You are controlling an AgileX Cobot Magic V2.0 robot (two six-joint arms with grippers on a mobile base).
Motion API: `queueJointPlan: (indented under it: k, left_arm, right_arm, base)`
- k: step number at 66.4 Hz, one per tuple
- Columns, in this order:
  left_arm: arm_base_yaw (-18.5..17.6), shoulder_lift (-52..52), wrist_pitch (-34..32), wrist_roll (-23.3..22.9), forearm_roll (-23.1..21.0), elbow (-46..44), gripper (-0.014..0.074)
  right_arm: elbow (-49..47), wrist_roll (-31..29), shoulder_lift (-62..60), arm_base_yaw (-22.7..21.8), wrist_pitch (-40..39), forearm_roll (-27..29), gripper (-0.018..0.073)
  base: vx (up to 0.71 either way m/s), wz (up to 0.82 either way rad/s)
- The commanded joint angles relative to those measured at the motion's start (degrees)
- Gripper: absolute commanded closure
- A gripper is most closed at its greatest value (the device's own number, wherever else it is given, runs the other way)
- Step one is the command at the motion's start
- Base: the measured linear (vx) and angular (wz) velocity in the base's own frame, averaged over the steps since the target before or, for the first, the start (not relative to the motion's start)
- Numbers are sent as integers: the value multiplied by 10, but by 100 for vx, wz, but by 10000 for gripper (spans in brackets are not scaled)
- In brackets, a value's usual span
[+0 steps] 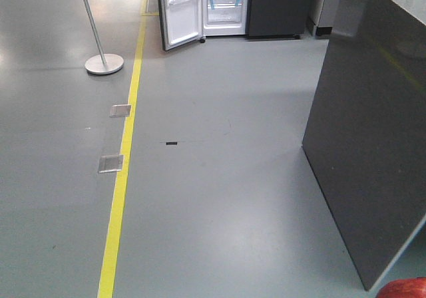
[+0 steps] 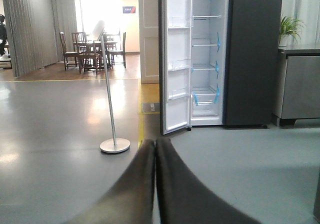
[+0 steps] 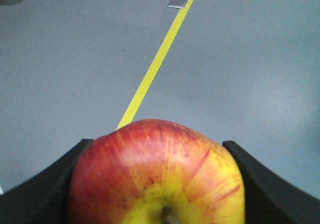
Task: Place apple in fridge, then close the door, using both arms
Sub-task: 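Drive forward up to the open fridge door with the apple held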
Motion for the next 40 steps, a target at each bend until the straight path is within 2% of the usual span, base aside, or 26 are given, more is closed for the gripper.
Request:
queueJointPlan:
  k: [1,40]
  left_arm:
    - [-2,-8,-44,-5,-1,-9,603]
    - [-2,-8,-44,-5,-1,-9,603]
  right_arm:
    - [-15,-4,5,-2,-32,21,462]
    - [-15,-4,5,-2,-32,21,462]
  base:
    - [34,4]
    - [36,4]
